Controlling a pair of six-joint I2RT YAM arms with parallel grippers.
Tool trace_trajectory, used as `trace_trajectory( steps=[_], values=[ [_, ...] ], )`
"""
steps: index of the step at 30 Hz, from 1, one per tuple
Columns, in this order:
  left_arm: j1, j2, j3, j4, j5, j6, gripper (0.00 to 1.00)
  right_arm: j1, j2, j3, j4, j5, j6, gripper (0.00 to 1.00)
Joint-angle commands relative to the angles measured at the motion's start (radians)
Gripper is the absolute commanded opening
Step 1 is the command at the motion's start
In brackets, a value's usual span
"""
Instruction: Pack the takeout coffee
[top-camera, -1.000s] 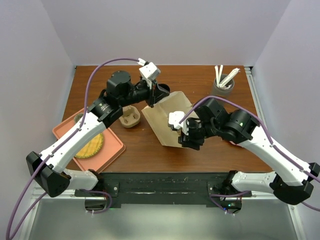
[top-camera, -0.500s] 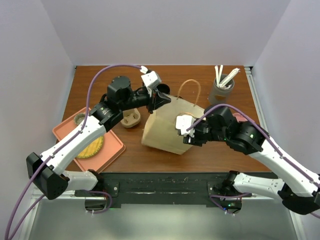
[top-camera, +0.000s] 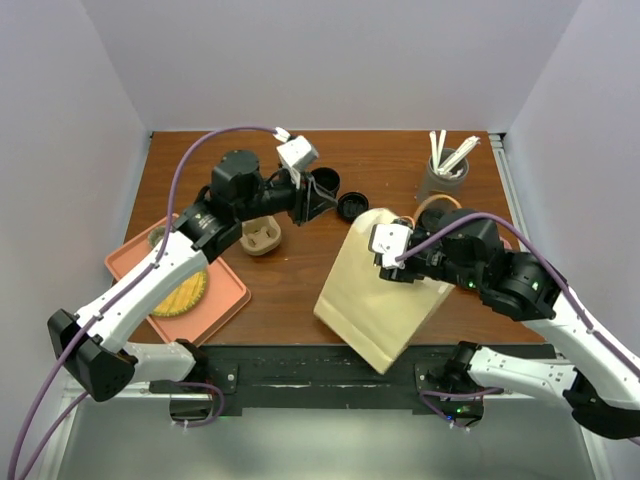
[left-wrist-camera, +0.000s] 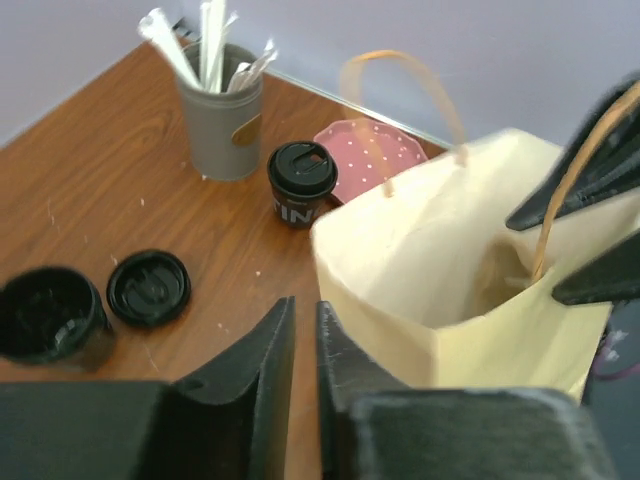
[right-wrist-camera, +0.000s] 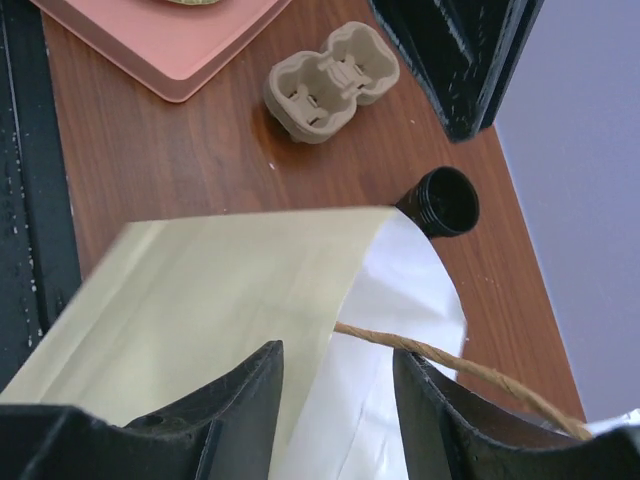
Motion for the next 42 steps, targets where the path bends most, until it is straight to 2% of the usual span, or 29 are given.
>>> trace_trajectory(
  steps=[1,3,8,14,20,23,27,30,34,38,42],
  values=[
    [0.007,-0.015,0.159,-0.137,-0.187,-0.183,0.34,0.001,-0.058,-0.046,-0.007,0.077,-0.391,0.51],
    [0.007,-0.021,0.181,-0.213,-0.246,-0.258,0.46,0.001,-0.060,-0.064,0.001,0.086,-0.399,0.51],
    [0.008,0.011,0.212,-0.229,-0.282,-0.339,0.54,0.001,-0.048,-0.086,0.015,0.086,-0.436,0.51],
    [0.005,0.190,0.348,-0.214,-0.218,-0.225,0.61,0.001,-0.023,-0.073,0.021,0.065,-0.471,0.51],
    [0.004,0.347,0.425,-0.041,-0.043,-0.151,0.62,0.001,-0.015,-0.069,0.009,0.019,-0.469,0.51],
    [0.004,0.431,0.454,0.044,0.125,-0.087,0.62,0.001,-0.008,-0.066,-0.014,-0.007,-0.474,0.51],
    [0.004,0.548,0.599,0.102,0.221,-0.097,0.62,0.001,0.011,-0.038,-0.034,-0.032,-0.479,0.51],
    [0.002,0.594,0.633,0.113,0.201,-0.137,0.58,0.001,0.037,-0.017,-0.008,-0.021,-0.445,0.51],
    [0.002,0.508,0.508,0.140,0.091,-0.126,0.59,0.001,0.072,-0.003,0.110,-0.040,-0.286,0.54],
    [0.001,0.422,0.423,0.127,-0.127,-0.099,0.61,0.001,0.068,-0.009,0.182,-0.050,-0.074,0.54],
    [0.004,0.359,0.353,0.133,-0.228,-0.095,0.63,0.001,0.072,0.006,0.264,0.017,0.155,0.61]
  ],
)
